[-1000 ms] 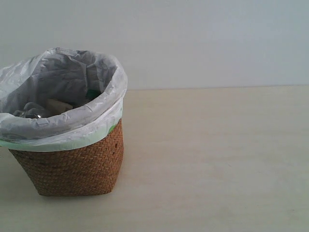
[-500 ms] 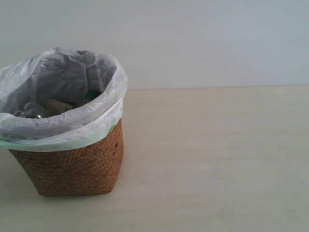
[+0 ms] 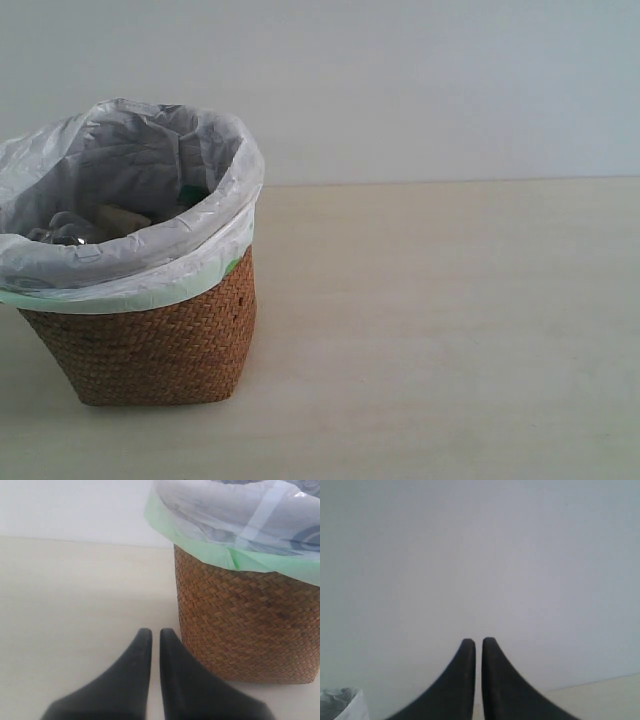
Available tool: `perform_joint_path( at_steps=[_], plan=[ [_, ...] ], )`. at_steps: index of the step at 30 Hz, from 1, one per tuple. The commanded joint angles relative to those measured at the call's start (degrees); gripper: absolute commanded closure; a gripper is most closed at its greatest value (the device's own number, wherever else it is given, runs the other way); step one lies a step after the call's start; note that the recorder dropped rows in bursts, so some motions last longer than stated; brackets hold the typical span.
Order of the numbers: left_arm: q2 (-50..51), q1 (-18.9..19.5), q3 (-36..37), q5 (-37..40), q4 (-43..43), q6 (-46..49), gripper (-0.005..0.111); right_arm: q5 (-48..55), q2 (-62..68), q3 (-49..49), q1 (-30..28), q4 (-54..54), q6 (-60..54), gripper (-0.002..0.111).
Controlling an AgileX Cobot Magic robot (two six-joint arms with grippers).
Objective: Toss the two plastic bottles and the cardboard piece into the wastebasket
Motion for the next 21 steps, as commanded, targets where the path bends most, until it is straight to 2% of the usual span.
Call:
perform_joint_path(
  at_steps=[1,3,10,12,21],
  plan=[
    [-0.14,0.19,0.17,-0.15,0.11,-0.5,0.101,-15.09,-0.26,8.97,-0.3,2.07,0.06,0.107],
    [-0.14,0.19,0.17,-0.15,0.11,-0.5,0.101,-19.86,-0.26,14.56,-0.3,1.85,0.06,0.107],
    [-0.14,0.19,0.17,-0.15,0.11,-0.5,0.101,-20.28,-0.26,28.27,-0.3,-3.04,0.06,0.107],
    [-0.14,0.19,0.17,-0.15,0.11,-0.5,0.101,-19.68,-0.26,28.27,-0.3,-3.04,0.06,0.107],
    [-0.14,0.19,0.17,-0.15,0.11,-0.5,0.101,-5.17,-0.26,28.27,-0.3,-3.5,0.06,0.107]
  ],
)
